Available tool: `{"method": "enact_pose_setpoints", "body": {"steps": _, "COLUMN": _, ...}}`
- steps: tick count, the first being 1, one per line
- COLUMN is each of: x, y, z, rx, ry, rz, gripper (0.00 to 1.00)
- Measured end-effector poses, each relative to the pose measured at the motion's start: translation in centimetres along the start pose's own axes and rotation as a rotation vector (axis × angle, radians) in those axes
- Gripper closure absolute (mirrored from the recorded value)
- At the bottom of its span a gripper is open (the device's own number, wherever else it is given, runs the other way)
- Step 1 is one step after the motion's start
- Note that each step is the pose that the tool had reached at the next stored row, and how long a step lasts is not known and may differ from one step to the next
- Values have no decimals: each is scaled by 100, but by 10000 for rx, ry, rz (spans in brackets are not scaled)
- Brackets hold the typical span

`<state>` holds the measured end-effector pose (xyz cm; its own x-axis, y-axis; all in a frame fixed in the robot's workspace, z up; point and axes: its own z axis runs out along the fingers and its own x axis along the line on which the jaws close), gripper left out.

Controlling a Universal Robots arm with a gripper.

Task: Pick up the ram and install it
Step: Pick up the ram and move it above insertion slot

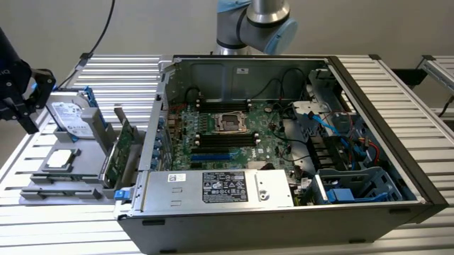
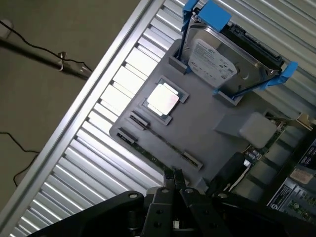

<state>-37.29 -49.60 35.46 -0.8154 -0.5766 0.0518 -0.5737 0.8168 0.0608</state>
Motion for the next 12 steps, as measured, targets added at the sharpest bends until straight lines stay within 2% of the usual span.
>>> {"method": "enact_pose_setpoints", "body": {"steps": 5, "x": -1, "y": -1, "z": 13, "rx": 49, "ry": 40, "rz": -907, "gripper": 89}}
{"method": "enact_pose_setpoints", "body": {"steps": 12, "x": -4, "y": -5, "z": 81, "rx": 141, "ry": 72, "rz": -2180, "gripper": 89}}
